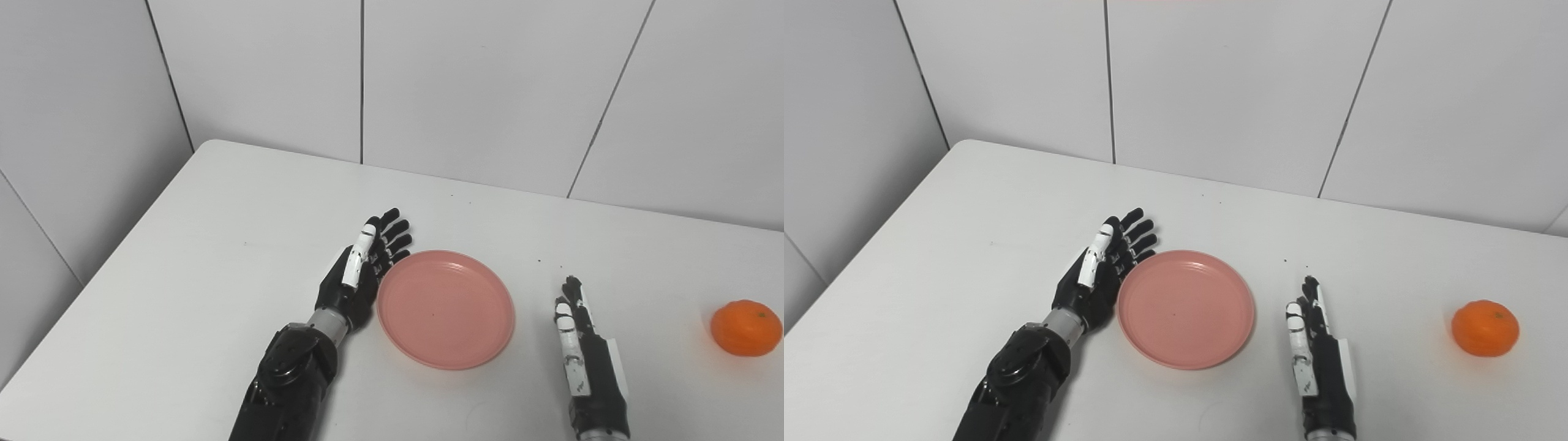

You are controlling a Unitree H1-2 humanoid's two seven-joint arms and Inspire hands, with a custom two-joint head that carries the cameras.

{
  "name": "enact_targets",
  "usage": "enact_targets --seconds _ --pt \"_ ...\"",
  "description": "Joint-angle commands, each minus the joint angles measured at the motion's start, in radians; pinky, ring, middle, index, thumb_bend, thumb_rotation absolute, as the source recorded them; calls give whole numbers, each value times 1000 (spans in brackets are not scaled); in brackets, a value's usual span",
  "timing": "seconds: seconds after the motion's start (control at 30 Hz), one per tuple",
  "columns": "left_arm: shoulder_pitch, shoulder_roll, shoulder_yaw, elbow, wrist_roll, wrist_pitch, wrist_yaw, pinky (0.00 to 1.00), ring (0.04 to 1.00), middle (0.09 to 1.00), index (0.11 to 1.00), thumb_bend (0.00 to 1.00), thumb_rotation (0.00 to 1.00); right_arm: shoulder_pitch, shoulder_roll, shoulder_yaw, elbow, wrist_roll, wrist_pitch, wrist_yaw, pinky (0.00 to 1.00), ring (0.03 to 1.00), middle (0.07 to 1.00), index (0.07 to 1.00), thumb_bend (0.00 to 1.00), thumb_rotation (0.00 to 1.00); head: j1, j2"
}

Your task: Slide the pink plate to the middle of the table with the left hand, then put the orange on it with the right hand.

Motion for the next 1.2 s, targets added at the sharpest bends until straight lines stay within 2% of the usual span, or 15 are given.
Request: enact_targets --seconds 0.0,0.17,0.4,0.77,0.93,1.03,1.17 --pt "23 -6 -21 1 16 55 -3 930 933 935 913 376 1000 -17 13 7 -29 -14 1 -13 956 960 973 975 200 1000 -12 2" --pt "35 -8 -39 2 28 46 -2 937 935 940 921 370 1000 -19 23 9 -29 -7 7 -17 961 963 975 977 207 1000 -48 1" --pt "38 1 -43 16 38 42 -7 937 943 947 937 374 1000 -22 26 11 -9 -2 -22 -20 973 975 985 982 212 1000 -93 -1" --pt "41 3 -13 66 37 -10 -30 937 936 940 931 374 1000 -46 20 8 -38 -57 20 -39 957 956 964 968 240 1000 -199 -25" --pt "47 8 7 71 28 -22 -33 932 931 937 925 368 1000 -67 11 7 -86 -126 45 -49 908 929 933 929 299 1000 -280 -47" --pt "49 15 15 77 22 -33 -46 942 935 941 930 365 1000 -81 1 2 -119 -157 50 -47 824 915 926 919 317 1000 -311 -55" --pt "50 21 34 91 1 -41 -71 964 948 949 936 366 1000 -105 -30 6 -165 -245 54 -48 848 904 916 913 348 1000 -355 -67"
